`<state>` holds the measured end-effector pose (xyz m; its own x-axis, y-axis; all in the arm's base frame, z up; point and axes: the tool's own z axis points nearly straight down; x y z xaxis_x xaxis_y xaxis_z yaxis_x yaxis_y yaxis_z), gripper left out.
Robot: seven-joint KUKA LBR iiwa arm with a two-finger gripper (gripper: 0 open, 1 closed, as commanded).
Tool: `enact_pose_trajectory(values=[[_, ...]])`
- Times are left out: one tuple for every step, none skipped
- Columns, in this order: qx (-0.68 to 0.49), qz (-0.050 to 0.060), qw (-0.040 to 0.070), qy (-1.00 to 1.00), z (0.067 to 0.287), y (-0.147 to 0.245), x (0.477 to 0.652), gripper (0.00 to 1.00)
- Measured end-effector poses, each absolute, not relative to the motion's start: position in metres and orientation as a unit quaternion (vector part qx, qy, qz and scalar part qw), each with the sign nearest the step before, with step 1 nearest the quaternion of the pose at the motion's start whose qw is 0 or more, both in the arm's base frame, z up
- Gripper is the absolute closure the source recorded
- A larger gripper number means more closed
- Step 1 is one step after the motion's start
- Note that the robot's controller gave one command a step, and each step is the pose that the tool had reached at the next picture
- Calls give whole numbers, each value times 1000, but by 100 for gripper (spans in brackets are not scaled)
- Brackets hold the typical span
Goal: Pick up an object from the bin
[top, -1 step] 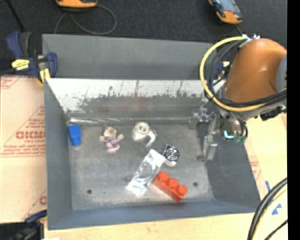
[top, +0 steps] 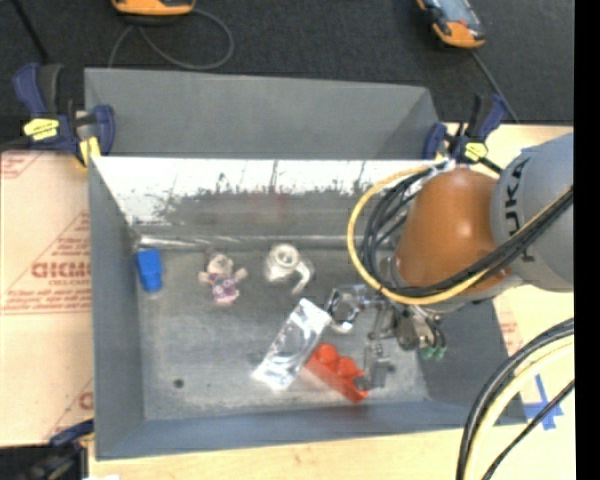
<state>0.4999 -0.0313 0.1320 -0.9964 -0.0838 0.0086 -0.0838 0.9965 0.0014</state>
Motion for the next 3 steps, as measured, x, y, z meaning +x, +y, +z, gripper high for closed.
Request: enact_pose_trajectory(values=[[143, 1, -10, -990, 87, 5, 494, 0], [123, 0, -12, -992, 80, 13, 514, 0], [86, -1, -16, -996, 79, -15, 523, 0]])
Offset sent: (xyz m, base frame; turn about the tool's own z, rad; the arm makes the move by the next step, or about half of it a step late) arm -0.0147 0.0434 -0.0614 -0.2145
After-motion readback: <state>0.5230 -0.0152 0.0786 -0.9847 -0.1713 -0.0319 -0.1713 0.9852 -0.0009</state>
